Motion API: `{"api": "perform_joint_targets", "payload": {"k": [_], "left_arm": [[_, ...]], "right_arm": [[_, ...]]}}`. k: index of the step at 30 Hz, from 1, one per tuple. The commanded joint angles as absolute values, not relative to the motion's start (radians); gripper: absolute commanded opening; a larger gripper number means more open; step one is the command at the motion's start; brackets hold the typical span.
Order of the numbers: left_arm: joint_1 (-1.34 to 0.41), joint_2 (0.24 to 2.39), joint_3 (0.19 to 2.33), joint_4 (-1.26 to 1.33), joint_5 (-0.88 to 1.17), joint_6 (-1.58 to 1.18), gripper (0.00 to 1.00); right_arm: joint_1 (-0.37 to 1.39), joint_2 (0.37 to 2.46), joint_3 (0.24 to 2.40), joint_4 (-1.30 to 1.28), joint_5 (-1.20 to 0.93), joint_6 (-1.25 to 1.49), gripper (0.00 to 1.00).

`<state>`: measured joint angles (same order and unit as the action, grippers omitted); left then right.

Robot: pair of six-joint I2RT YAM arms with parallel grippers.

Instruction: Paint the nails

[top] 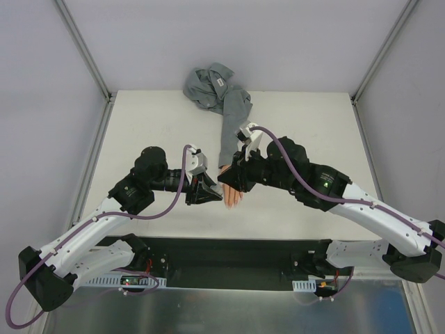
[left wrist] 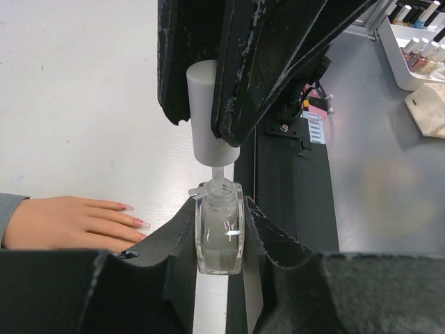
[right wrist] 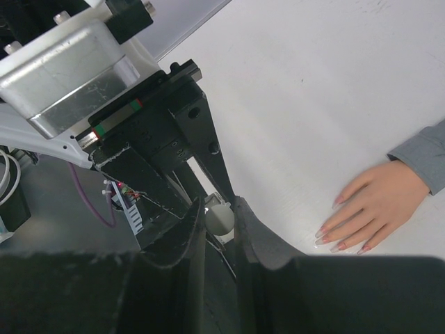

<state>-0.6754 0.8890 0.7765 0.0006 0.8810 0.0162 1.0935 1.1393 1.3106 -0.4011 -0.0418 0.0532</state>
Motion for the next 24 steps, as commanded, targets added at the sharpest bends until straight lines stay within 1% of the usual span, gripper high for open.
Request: {"api": "perform_joint_targets", "payload": {"k": [1, 20, 24], "left_arm": [[-0.686, 0.873, 0.781, 0.031, 0.890, 0.040, 0.00], [-0.684, 0.859, 0.779, 0.031, 0.873, 0.041, 0.00], [-0.686, 0.856, 0.778, 0.038, 0.841, 0.029, 0.00]], "right_arm": [[1.094, 1.140, 1.307, -0.368, -0.069, 0.072, 0.00], [1.089, 1.166, 1.287, -0.361, -0.083, 0.087, 0.00], [1.092, 1.155, 1.223, -0.301, -0.089, 0.129, 0.00]]}}
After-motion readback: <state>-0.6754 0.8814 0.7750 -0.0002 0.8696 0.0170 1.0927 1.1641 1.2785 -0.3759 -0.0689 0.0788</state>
